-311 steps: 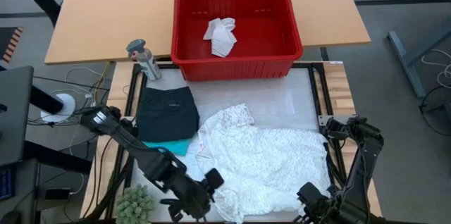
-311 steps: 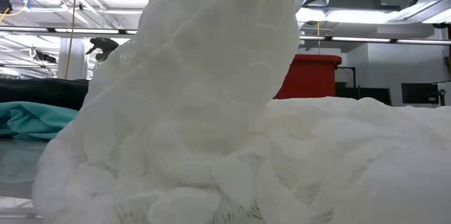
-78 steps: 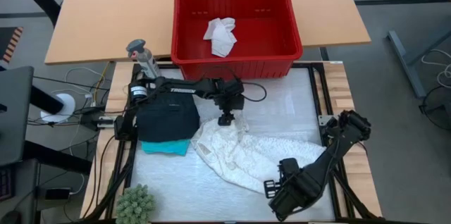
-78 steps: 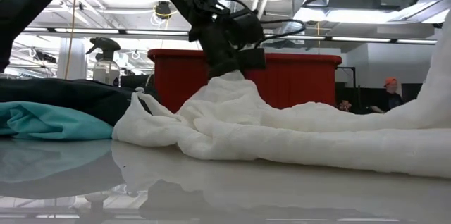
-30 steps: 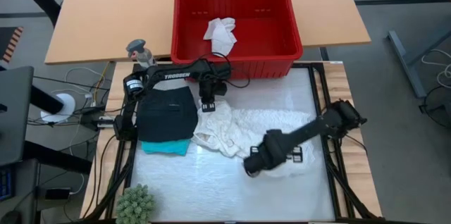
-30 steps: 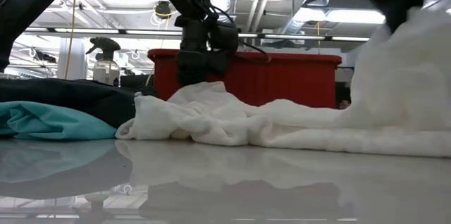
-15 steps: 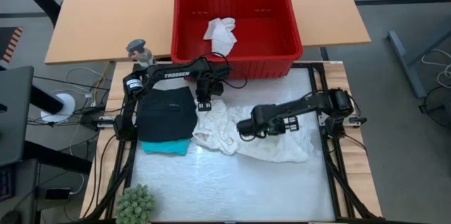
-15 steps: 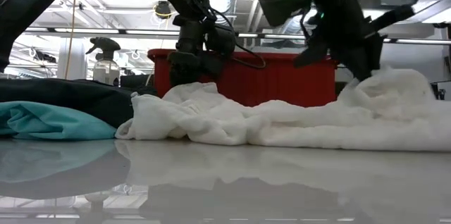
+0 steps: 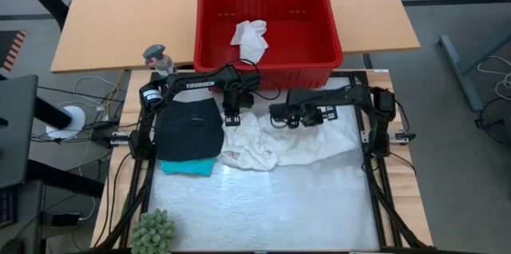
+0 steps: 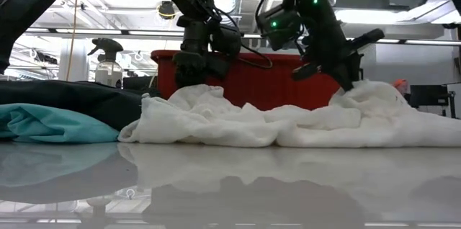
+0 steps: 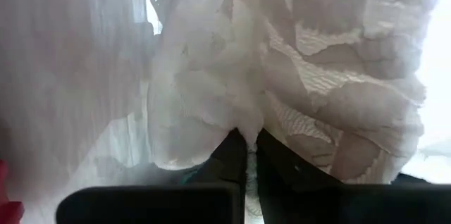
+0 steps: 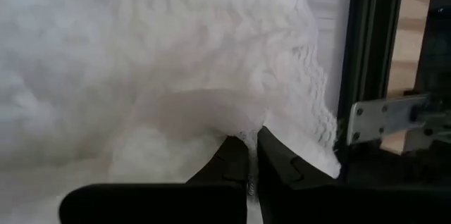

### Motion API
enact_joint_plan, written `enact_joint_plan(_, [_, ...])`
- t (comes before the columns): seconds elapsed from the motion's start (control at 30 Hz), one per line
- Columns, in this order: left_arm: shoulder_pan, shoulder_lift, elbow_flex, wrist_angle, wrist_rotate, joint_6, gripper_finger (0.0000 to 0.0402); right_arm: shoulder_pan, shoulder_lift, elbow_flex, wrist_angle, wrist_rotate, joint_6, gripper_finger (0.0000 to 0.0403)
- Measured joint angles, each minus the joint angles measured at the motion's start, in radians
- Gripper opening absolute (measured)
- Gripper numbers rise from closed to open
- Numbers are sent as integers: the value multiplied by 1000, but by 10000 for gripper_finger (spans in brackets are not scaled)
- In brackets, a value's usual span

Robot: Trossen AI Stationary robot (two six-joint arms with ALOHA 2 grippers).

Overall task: Fold laundry
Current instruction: Fold the white dress

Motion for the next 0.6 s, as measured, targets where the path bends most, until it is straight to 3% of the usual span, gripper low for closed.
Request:
enact_joint_plan(0.27, [-6,0,0,0,35,-4,2,-175,-67,0,1,112,-48,37])
enact_joint_plan(0.6, [-20,0,0,0,40,-2,2,-347,-88,1,139,116,-222,55])
